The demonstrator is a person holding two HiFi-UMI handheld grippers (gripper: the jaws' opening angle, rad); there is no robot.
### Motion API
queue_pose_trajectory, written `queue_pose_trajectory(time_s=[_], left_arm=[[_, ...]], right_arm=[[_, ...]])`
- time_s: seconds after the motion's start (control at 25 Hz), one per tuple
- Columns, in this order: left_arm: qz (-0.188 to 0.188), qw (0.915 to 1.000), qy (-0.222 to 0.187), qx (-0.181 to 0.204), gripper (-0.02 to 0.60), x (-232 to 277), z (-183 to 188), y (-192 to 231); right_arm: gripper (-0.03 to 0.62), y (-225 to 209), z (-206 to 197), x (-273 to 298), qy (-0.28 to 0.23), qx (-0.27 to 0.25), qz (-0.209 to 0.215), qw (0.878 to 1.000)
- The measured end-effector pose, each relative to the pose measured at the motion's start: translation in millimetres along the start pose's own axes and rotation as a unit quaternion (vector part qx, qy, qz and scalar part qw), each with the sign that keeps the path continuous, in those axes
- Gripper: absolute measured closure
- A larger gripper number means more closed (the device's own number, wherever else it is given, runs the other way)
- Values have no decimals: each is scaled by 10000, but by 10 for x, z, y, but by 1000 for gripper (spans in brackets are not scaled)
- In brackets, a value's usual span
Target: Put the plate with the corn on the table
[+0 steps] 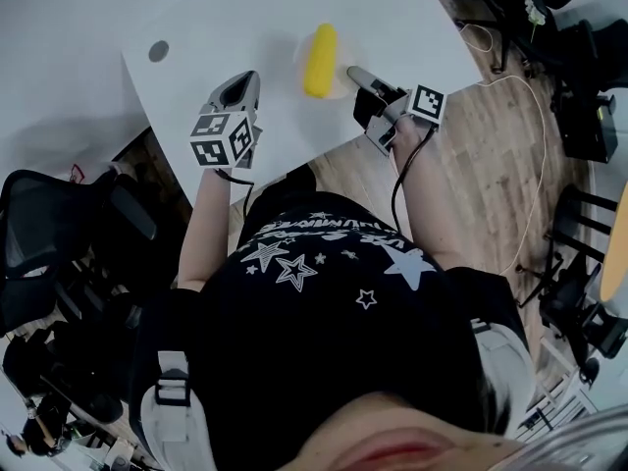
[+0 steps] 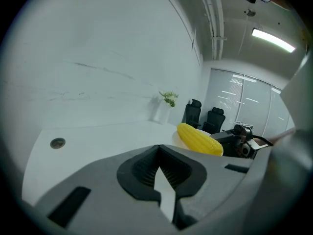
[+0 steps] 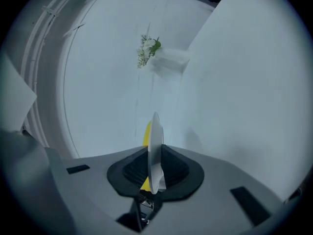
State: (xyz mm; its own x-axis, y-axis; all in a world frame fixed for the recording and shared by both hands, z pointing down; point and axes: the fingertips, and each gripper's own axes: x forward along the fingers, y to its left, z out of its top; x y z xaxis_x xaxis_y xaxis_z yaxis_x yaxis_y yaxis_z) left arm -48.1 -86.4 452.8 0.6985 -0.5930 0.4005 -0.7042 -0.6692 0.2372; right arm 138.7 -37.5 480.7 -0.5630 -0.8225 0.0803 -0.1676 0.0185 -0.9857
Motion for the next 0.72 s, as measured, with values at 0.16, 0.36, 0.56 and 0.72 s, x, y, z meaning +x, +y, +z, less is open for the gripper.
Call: queue_pose_trajectory(time_s=[0.16, 0.36, 0.56, 0.72], left_arm=[[81, 9999, 44, -117, 575, 167, 73, 201], [195, 9991, 158, -339, 575, 306, 52, 440], [219, 9989, 269, -329, 575, 456, 5, 486], [597, 9968, 241, -476, 575, 548, 11, 543]], right_arm=[[549, -58, 159, 284, 171, -25, -72, 9998], [549, -136, 260, 645, 429, 37, -81, 9990], [549, -214, 395, 914, 659, 29, -36, 9978], [549, -293, 502, 1023, 923, 64, 15, 9957]])
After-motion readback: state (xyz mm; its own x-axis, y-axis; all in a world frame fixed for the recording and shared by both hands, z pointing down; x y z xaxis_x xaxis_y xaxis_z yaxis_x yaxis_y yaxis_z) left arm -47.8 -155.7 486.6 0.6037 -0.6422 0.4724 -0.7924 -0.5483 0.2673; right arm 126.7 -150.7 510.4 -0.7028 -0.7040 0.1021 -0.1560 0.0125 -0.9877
